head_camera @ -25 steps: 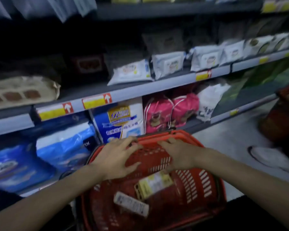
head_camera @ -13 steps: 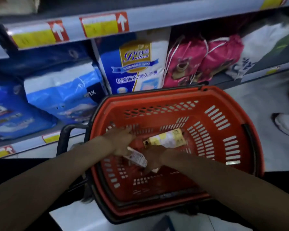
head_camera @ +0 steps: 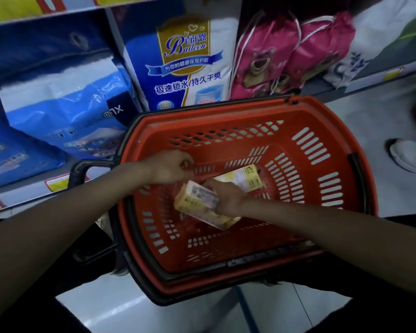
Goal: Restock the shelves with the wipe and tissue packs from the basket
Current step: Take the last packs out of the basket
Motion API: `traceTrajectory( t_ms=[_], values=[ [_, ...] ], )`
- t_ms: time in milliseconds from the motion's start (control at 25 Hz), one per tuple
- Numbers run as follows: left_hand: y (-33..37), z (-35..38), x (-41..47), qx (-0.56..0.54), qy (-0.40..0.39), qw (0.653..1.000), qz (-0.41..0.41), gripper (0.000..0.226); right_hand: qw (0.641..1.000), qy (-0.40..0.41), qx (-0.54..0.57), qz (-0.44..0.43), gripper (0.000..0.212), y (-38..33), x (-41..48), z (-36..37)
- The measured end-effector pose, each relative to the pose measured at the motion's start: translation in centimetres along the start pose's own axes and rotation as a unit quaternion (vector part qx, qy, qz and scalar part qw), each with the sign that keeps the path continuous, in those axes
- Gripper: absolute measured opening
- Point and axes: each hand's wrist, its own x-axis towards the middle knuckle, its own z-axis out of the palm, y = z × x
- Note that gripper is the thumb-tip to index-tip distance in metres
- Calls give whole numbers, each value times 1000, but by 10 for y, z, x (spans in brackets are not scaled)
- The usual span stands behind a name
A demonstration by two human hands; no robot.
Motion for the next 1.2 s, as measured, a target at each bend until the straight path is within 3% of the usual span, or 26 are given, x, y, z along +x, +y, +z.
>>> traceTrajectory(
  t_ms=[160, 280, 440, 600, 800, 920, 1000, 1080, 1200],
  values=[
    [32, -31, -27, -195, 49, 979, -24, 72, 987, 61, 147, 31, 68, 14, -60, -66],
    [57, -39, -50, -325, 46, 944, -23, 91, 948, 141, 284, 18, 67, 7, -104, -102],
    [85, -28, -64, -398, 34, 916, 38, 68, 850, 244, 465, -33, 66, -5, -127, -103],
    [111, -29, -65, -429, 144, 885, 108, 39, 776, 258, 567, -98, 69, -3, -131, -106],
    [138, -52, -62, -508, 176, 831, 138, 27, 723, 265, 623, -136, 62, -2, -142, -125],
    [161, -70, -66, -531, 214, 802, 171, 33, 693, 299, 632, -178, 58, -11, -150, -145],
    [174, -83, -73, -546, 238, 780, 194, 40, 668, 333, 639, -188, 68, -19, -157, -160],
    [184, -93, -81, -551, 260, 763, 215, 41, 663, 361, 621, -209, 65, -30, -166, -170],
    [192, -100, -96, -549, 287, 746, 243, 40, 675, 377, 578, -261, 41, -47, -182, -177]
  ],
)
